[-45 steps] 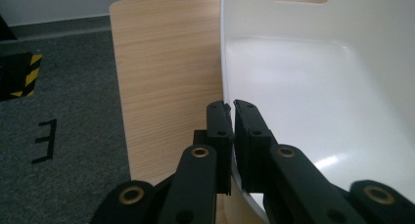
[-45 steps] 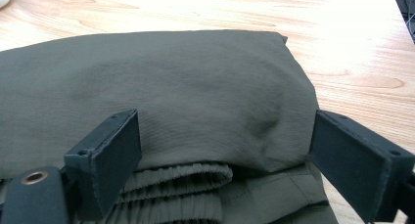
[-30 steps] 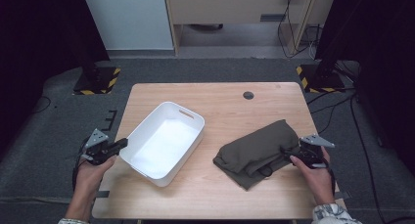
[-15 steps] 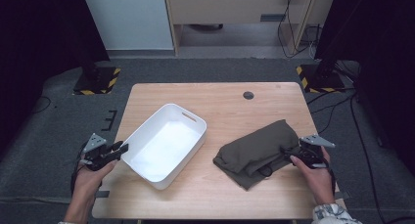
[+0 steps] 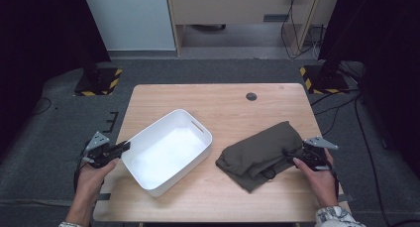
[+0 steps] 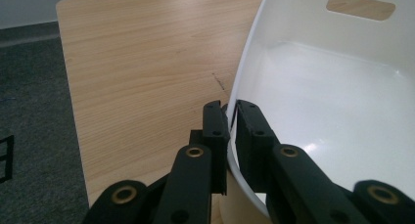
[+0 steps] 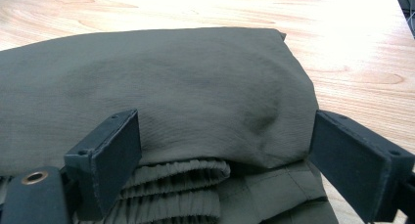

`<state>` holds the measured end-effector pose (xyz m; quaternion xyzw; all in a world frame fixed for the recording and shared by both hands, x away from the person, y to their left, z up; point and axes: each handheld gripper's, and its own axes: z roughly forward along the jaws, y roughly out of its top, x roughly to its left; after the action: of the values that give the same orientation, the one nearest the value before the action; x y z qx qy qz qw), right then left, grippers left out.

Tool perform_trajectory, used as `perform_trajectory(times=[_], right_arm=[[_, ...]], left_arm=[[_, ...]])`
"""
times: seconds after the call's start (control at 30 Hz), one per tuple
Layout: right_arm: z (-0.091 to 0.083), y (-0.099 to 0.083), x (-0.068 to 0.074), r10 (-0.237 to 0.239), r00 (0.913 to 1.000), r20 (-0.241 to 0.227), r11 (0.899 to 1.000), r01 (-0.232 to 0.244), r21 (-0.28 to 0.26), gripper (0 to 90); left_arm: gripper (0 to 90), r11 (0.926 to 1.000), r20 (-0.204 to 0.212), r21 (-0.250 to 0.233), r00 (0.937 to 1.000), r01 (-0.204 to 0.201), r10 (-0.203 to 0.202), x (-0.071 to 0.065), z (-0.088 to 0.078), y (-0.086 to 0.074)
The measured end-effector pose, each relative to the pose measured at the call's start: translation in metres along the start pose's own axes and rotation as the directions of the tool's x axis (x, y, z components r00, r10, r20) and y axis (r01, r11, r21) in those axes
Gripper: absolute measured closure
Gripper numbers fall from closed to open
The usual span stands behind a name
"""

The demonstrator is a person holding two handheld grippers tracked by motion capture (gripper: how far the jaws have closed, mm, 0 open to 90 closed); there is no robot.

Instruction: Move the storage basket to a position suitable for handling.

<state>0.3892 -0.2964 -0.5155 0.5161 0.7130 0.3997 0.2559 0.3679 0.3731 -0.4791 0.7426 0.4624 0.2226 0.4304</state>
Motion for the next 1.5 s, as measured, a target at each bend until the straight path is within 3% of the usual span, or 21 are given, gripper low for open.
perform_trajectory(times=[0.1,0.23,0.3,0.53,0.57,0.63,0.67,0.77,0.87,1.03,1.07,1.13,1.23,1.33,1.5], right_arm=[[0.000,0.000,0.000,0.003,1.0000,-0.001,1.000,-0.003,0.001,12.2],[0.000,0.000,-0.001,0.000,1.0000,-0.003,1.000,0.000,-0.003,12.2],[-0.001,0.001,-0.001,0.000,1.0000,-0.002,1.000,0.000,-0.006,12.2],[-0.005,0.003,-0.006,0.003,0.9999,0.013,1.000,-0.002,-0.023,16.7],[-0.007,0.005,-0.008,0.005,0.9998,0.017,1.000,-0.004,-0.029,17.5],[-0.008,0.006,-0.010,0.010,0.9996,0.025,0.999,-0.008,-0.041,19.7],[-0.011,0.008,-0.015,0.018,0.9989,0.044,0.998,-0.015,-0.062,27.3],[-0.010,0.008,-0.023,0.031,0.9957,0.088,0.999,-0.027,-0.043,36.9],[-0.003,0.004,-0.027,0.061,0.9943,0.088,0.998,-0.059,-0.019,36.0],[0.009,0.003,-0.031,0.101,0.9902,0.096,0.995,-0.102,0.005,33.6],[0.013,0.005,-0.035,0.107,0.9877,0.114,0.994,-0.108,0.005,40.9],[0.018,0.006,-0.037,0.112,0.9871,0.115,0.994,-0.113,0.008,46.7],[0.024,0.003,-0.035,0.098,0.9918,0.081,0.993,-0.103,0.061,55.8],[0.023,0.003,-0.030,0.059,0.9940,0.091,0.995,-0.066,0.077,54.1],[0.020,-0.001,-0.029,0.065,0.9928,0.100,0.993,-0.075,0.096,44.9]], left_arm=[[82.1,1.0000,-0.009,0.003,1.0000,0.001,-0.001,-0.001,-0.001,0.000],[82.0,0.9997,-0.056,0.023,0.9984,-0.004,0.005,-0.007,-0.005,-0.001],[82.1,0.9996,-0.070,0.025,0.9975,0.012,-0.010,-0.008,-0.008,-0.002],[81.6,0.9994,-0.063,0.025,0.9977,0.024,-0.022,-0.006,-0.008,-0.002],[80.6,0.9993,-0.065,0.022,0.9975,0.029,-0.028,-0.006,-0.007,-0.002],[68.9,0.9993,-0.072,0.021,0.9970,0.031,-0.029,-0.006,-0.006,-0.002],[66.7,0.9992,-0.076,0.021,0.9966,0.034,-0.033,-0.006,-0.004,-0.002],[61.6,0.9995,-0.067,0.006,0.9973,0.030,-0.030,-0.007,-0.005,0.000],[62.5,0.9998,-0.077,0.011,0.9969,0.015,-0.014,-0.009,-0.006,0.002],[56.9,0.9997,-0.091,-0.011,0.9955,0.024,-0.025,-0.009,-0.010,0.006],[56.9,0.9994,-0.099,-0.024,0.9947,0.024,-0.026,-0.009,-0.013,0.009],[56.3,0.9992,-0.099,-0.031,0.9947,0.024,-0.027,-0.010,-0.015,0.011],[53.9,0.9989,-0.094,-0.039,0.9951,0.024,-0.028,-0.013,-0.016,0.016],[52.1,0.9994,-0.092,-0.031,0.9956,0.012,-0.015,-0.014,-0.015,0.017],[52.7,1.0000,-0.102,-0.006,0.9948,0.001,-0.002,-0.012,-0.011,0.012]])
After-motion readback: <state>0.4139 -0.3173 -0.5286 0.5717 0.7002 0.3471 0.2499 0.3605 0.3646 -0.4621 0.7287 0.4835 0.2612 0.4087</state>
